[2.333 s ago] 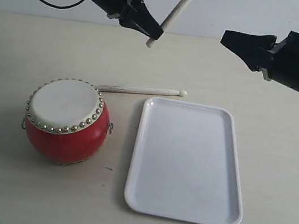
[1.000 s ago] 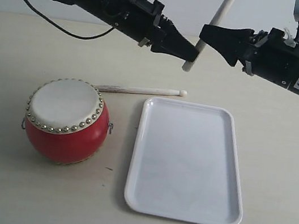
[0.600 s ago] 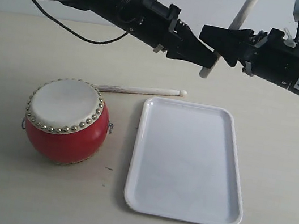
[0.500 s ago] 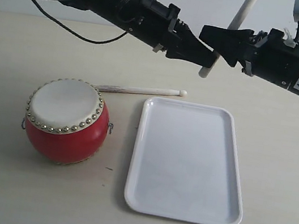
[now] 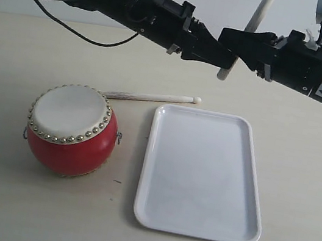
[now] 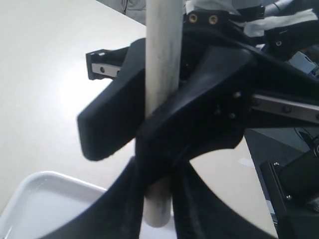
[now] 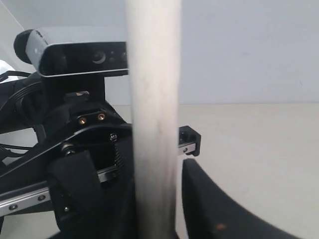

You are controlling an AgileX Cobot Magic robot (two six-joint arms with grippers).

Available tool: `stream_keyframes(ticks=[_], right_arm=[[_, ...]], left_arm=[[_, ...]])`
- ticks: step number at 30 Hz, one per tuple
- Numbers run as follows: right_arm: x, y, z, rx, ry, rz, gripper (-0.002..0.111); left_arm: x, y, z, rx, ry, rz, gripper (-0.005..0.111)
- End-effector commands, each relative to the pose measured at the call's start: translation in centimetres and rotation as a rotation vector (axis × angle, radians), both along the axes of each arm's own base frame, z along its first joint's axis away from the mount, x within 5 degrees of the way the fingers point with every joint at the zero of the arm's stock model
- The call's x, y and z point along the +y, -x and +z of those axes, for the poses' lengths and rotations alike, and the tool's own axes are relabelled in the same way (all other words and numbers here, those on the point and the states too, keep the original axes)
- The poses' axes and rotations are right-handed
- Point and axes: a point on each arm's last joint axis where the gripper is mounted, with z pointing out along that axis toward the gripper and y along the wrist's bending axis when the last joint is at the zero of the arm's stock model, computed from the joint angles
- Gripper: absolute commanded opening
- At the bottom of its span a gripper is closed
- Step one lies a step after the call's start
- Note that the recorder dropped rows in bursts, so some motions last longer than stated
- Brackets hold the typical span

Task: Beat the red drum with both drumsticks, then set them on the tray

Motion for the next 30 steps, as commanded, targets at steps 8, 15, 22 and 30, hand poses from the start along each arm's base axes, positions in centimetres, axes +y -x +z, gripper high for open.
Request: stream_keyframes(ticks=[8, 15, 22, 30], right_arm=[[-0.03, -0.17, 0.65, -0.022, -0.006, -0.006, 0.000], [0.01, -0.10, 0.60, -0.022, 0.001, 0.003, 0.000], [0.02, -0.09, 0.59, -0.022, 0.002, 0.005, 0.000], [-0.02, -0.04, 0.54, -0.023, 0.008, 0.012, 0.000]], left_arm=[[-0.79, 0.76, 0.83, 0.004, 0.025, -0.018, 0.000], [-0.76, 0.78, 0.73, 0.027, 0.009, -0.014, 0.004], [-0.65, 0.75, 0.66, 0.026, 0.000, -0.015, 0.056], [-0.57, 0.82, 0.66, 0.021, -0.018, -0.020, 0.070]])
